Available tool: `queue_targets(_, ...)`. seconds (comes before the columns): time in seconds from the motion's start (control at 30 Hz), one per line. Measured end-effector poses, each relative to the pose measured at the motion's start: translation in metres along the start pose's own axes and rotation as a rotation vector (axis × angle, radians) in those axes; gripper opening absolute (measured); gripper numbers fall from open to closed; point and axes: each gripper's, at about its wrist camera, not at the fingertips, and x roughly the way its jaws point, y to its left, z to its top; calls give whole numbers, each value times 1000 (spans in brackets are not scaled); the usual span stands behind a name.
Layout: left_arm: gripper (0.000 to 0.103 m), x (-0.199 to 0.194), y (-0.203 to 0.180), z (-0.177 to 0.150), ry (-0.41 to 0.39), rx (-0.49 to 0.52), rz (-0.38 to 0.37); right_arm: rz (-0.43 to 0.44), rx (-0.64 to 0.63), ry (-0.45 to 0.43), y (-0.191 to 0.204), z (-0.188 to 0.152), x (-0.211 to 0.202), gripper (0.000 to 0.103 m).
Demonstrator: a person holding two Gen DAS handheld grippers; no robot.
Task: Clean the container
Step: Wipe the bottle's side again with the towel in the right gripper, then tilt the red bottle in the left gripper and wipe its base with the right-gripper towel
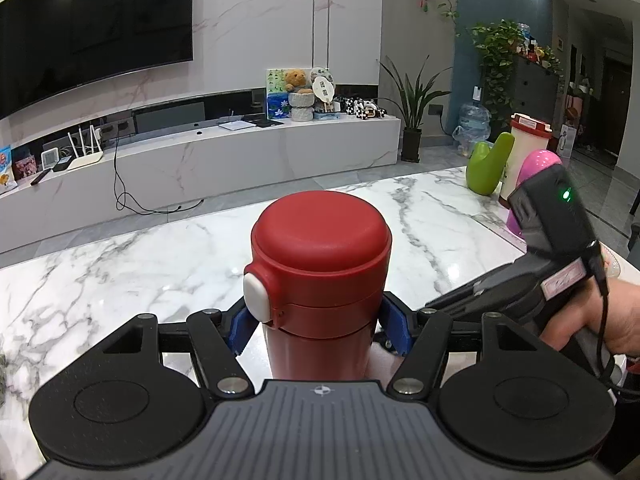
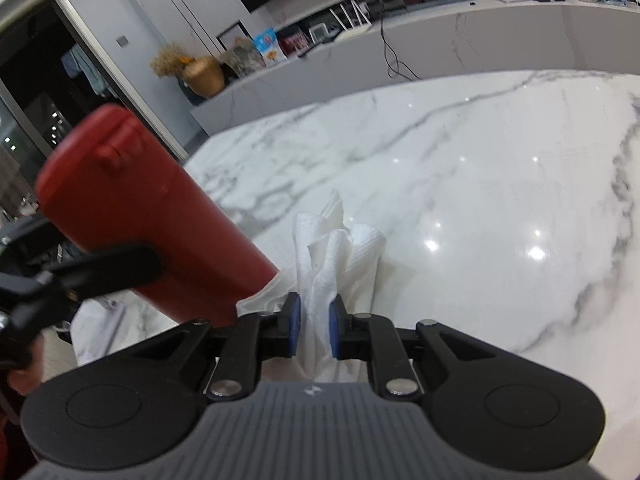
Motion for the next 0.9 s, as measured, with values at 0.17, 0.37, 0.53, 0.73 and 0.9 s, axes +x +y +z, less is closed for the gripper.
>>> queue_targets(0.17,63,1,0,0,1,-2,5,-23,-19,12,4,-3,5,17)
queue_targets(0.37,67,5,-1,-1,8,4,16,-71,-88,7,14,-4,4,17)
queue_targets(0.53,69,9,0,2,4,-7,24,-137,-175,-12,22,1,-3,18)
queue_targets(0.73,64,14,1,5,8,-18,30,-237,-299,5,29,-3,-4,21)
queue_targets(0.9,63,14,6,7,11,-41,29,-253,-323,-16,28,-6,-7,54)
